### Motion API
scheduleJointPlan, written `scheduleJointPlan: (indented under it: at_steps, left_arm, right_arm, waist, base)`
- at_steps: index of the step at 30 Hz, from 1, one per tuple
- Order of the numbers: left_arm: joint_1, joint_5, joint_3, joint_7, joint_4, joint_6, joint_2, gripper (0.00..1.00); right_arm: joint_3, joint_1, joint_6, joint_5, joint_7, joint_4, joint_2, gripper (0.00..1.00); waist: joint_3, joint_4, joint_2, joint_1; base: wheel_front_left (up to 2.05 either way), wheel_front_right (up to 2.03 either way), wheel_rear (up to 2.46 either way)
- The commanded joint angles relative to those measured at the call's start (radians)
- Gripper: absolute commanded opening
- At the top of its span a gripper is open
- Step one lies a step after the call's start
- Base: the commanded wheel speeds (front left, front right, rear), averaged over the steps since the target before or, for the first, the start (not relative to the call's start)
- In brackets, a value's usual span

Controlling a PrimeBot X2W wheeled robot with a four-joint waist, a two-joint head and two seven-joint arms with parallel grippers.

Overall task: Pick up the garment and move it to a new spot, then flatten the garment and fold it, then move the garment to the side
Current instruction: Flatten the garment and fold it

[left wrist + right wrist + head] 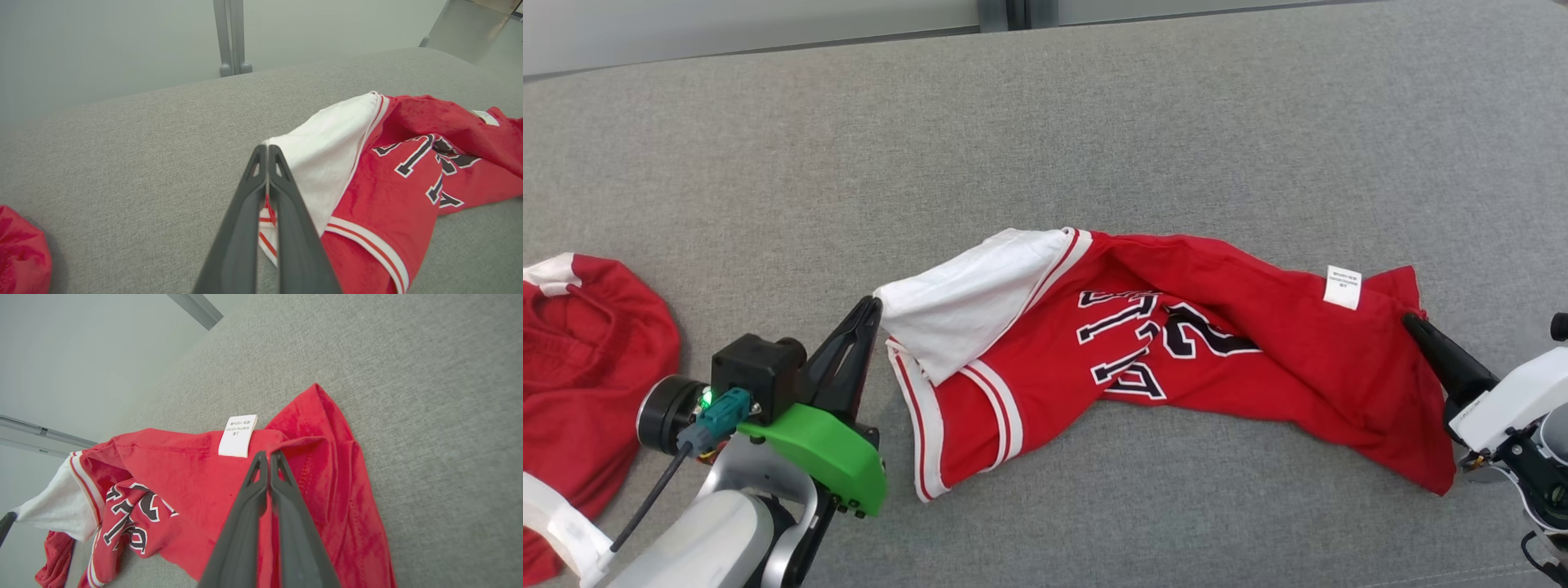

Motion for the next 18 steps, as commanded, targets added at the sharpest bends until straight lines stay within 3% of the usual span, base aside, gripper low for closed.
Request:
scheduleJointPlan:
  at_steps: [1, 8, 18]
  left_arm:
    - [-0.013, 0.002, 0.001, -0.008, 0.005, -0.001, -0.005, 0.0]
    - [-0.039, 0.017, 0.028, -0.071, -0.001, -0.02, 0.01, 0.0]
    - [-0.227, 0.097, 0.097, -0.051, -0.143, -0.067, 0.131, 0.0]
  right_arm:
    - [0.002, -0.017, -0.001, 0.003, -0.013, 0.0, -0.007, 0.0]
    - [-0.023, -0.024, -0.001, 0.002, -0.079, -0.044, -0.066, 0.0]
    - [-0.125, -0.085, -0.001, 0.008, -0.079, -0.232, -0.241, 0.0]
  waist:
    - [-0.003, 0.001, 0.0, 0.0]
    - [-0.049, -0.006, 0.0, 0.0]
    - [-0.149, -0.045, 0.0, 0.0]
  base:
    - [0.0, 0.0, 0.0]
    - [0.0, 0.0, 0.0]
    - [0.0, 0.0, 0.0]
